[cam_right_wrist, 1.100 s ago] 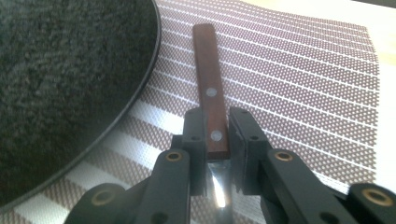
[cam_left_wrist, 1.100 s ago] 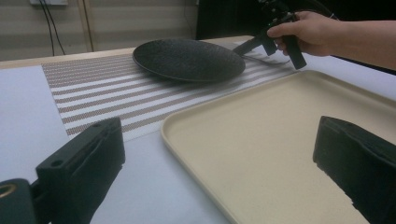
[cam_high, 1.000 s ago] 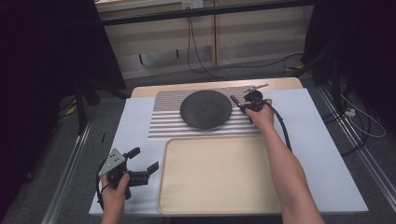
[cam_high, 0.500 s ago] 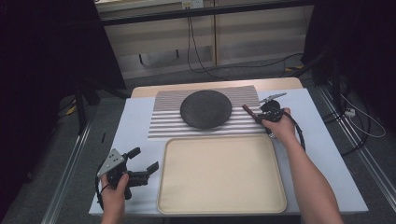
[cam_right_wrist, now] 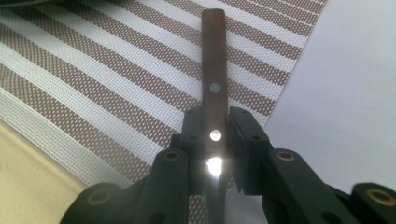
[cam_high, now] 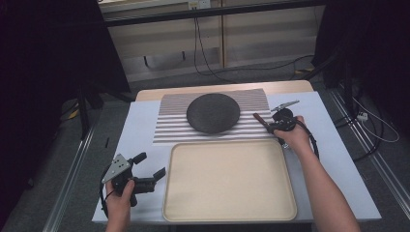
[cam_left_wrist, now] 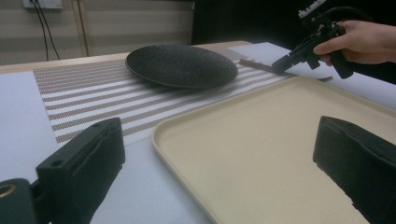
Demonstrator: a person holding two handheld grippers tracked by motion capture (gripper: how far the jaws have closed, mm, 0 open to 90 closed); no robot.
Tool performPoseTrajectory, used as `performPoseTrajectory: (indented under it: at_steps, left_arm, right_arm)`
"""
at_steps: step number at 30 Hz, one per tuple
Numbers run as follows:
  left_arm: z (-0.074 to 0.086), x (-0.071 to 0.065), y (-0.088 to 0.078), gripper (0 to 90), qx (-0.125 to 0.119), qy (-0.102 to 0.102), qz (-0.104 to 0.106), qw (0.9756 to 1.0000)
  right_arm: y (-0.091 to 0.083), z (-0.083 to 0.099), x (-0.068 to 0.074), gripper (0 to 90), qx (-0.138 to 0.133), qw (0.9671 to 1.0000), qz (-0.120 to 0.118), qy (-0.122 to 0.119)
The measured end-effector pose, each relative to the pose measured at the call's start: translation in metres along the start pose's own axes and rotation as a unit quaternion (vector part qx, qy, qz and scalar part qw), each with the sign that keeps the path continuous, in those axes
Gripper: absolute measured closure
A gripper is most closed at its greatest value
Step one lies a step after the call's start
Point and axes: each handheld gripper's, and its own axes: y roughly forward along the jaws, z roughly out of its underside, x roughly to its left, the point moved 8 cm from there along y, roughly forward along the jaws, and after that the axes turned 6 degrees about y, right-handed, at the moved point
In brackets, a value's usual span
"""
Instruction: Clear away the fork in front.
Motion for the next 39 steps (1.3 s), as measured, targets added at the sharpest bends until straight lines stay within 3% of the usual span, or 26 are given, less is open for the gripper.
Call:
performPoseTrajectory:
  at_steps: [4, 8, 14, 21, 33, 39]
  left_arm:
    - [0.000, 0.001, 0.000, 2.4, 0.000, 0.000, -0.001, 1.0000]
    - [0.001, 0.001, 0.001, 2.4, 0.003, 0.001, -0.003, 1.0000]
    - [0.002, 0.000, 0.002, 2.4, 0.004, 0.002, 0.000, 1.0000]
    - [0.003, -0.001, 0.004, 2.3, 0.010, 0.005, 0.001, 0.9999]
    - [0.003, -0.001, 0.005, 2.4, 0.010, 0.002, -0.001, 1.0000]
    - [0.003, 0.000, 0.006, 2.4, 0.009, 0.002, -0.001, 1.0000]
  right_arm:
    - [0.000, 0.001, -0.002, 76.4, -0.004, 0.9996, -0.013, 0.026]
    - [0.001, 0.000, -0.001, 77.6, 0.002, 0.9995, -0.003, 0.032]
    - [0.001, 0.002, -0.003, 78.2, 0.002, 0.9985, -0.020, 0.051]
    - [0.002, 0.003, -0.004, 78.4, -0.014, 0.9983, -0.021, 0.052]
    - [-0.002, -0.001, -0.003, 78.5, -0.008, 0.9992, -0.013, 0.038]
    - [-0.018, -0.007, -0.013, 78.6, -0.029, 0.9975, -0.017, 0.063]
